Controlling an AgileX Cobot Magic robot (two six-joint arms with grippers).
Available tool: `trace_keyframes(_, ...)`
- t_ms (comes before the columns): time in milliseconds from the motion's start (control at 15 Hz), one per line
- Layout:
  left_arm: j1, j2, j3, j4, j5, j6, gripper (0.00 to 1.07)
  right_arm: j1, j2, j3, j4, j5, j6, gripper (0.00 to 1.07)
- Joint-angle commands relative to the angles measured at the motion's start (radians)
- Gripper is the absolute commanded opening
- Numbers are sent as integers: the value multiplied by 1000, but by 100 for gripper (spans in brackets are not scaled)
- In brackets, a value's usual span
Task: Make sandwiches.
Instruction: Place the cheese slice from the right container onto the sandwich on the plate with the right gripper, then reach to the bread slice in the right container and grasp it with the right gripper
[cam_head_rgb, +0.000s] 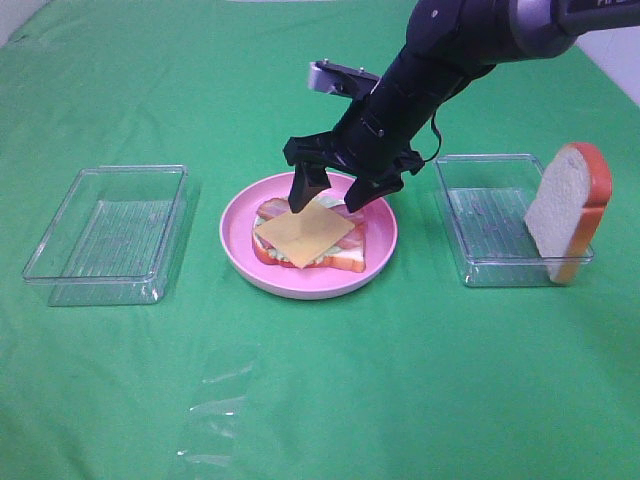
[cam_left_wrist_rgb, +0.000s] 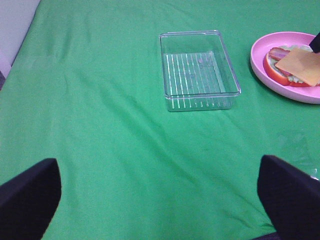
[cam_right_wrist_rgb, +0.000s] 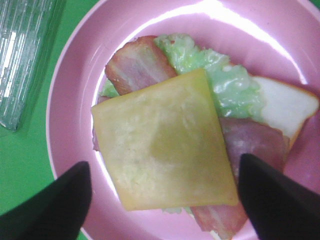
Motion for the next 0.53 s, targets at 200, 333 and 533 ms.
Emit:
trace_keyframes(200,3,-18,3,-4,-4,-4,100,-2,-91,-3,-100,15,39,94)
trace_keyframes(333,3,-18,3,-4,-4,-4,100,-2,-170,-3,-183,80,99,94)
trace_keyframes(533,3,-18,3,-4,-4,-4,100,-15,-236,-21,-292,200,232,94)
